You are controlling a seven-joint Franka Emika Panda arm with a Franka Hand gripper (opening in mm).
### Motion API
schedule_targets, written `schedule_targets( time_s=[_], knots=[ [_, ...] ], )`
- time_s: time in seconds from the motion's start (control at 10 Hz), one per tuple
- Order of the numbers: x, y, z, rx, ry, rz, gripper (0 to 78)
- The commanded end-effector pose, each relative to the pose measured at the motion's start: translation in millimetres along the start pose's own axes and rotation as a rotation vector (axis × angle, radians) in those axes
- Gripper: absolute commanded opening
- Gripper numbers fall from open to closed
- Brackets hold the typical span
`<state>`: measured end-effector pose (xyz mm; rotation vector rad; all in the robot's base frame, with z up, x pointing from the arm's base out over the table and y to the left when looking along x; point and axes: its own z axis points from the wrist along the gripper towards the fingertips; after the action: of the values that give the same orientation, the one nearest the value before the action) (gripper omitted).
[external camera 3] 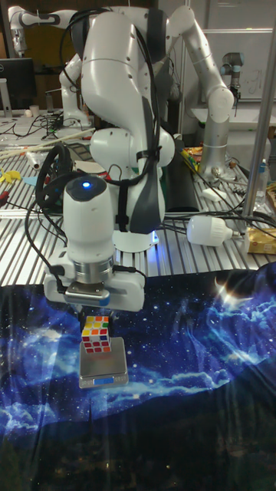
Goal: Place the block on the scale
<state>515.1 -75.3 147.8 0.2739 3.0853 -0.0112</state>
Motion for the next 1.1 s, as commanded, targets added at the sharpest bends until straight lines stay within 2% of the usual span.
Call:
schedule_targets(
  time_s=[0.1, 0.3, 0.8, 1.1],
  knots=[
    [-7.1, 4.8, 10.1, -0.001, -0.006, -0.015, 1.4],
    [-8.7, 5.4, 11.9, -0.001, -0.006, -0.021, 1.4],
    [-9.1, 6.1, 29.3, 0.001, -0.007, -0.043, 1.4],
    [-9.0, 6.0, 31.5, 0.007, -0.008, -0.048, 1.4]
  ],
)
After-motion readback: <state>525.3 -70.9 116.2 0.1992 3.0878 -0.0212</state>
